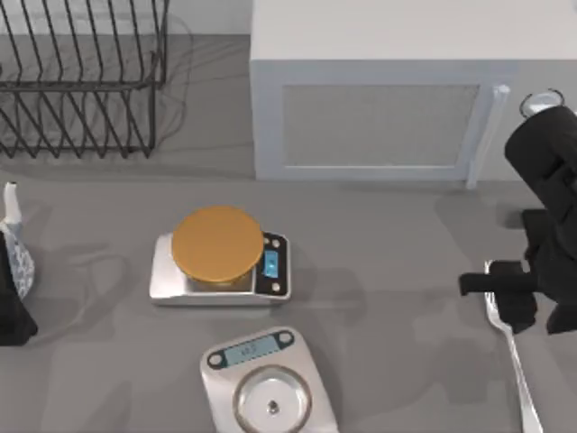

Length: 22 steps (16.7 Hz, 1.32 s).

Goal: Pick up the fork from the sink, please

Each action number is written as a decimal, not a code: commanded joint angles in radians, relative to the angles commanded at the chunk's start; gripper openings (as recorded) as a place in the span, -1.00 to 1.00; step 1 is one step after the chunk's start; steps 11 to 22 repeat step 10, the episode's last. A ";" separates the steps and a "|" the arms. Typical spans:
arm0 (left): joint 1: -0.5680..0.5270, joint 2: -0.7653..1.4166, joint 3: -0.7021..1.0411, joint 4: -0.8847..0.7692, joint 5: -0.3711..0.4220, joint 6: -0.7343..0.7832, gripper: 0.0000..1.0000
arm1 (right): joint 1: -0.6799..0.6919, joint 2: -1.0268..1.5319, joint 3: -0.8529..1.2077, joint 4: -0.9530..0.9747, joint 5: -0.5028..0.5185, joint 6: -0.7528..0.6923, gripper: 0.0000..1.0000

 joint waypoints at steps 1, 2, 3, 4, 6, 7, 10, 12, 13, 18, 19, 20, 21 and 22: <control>0.000 0.000 0.000 0.000 0.000 0.000 1.00 | 0.000 0.000 0.000 0.000 0.000 0.000 0.51; 0.000 0.000 0.000 0.000 0.000 0.000 1.00 | 0.000 0.000 0.000 0.000 0.000 0.000 0.66; 0.000 0.000 0.000 0.000 0.000 0.000 1.00 | 0.000 0.000 0.000 0.000 0.000 0.000 0.81; 0.000 0.000 0.000 0.000 0.000 0.000 1.00 | 0.000 0.000 0.000 0.000 0.000 0.000 0.96; 0.000 0.000 0.000 0.000 0.000 0.000 1.00 | 0.000 0.000 0.000 0.000 0.000 0.000 1.00; 0.000 0.000 0.000 0.000 0.000 0.000 1.00 | 0.000 0.000 0.000 0.000 0.000 0.000 1.00; 0.000 0.000 0.000 0.000 0.000 0.000 1.00 | 0.000 0.000 0.000 0.000 0.000 0.000 1.00; 0.000 0.000 0.000 0.000 0.000 0.000 1.00 | 0.000 0.000 0.000 0.000 0.000 0.000 1.00; 0.000 0.000 0.000 0.000 0.000 0.000 1.00 | 0.000 0.000 0.000 0.000 0.000 0.000 1.00; 0.000 0.000 0.000 0.000 0.000 0.000 1.00 | 0.000 0.000 0.000 0.000 0.000 0.000 1.00; 0.000 0.000 0.000 0.000 0.000 0.000 1.00 | 0.000 0.000 0.000 0.000 0.000 0.000 1.00; 0.000 0.000 0.000 0.000 0.000 0.000 1.00 | 0.000 0.000 0.000 0.000 0.000 0.000 1.00; 0.000 0.000 0.000 0.000 0.000 0.000 1.00 | 0.000 0.000 0.000 0.000 0.000 0.000 1.00; 0.000 0.000 0.000 0.000 0.000 0.000 1.00 | 0.000 0.000 0.000 0.000 0.000 0.000 1.00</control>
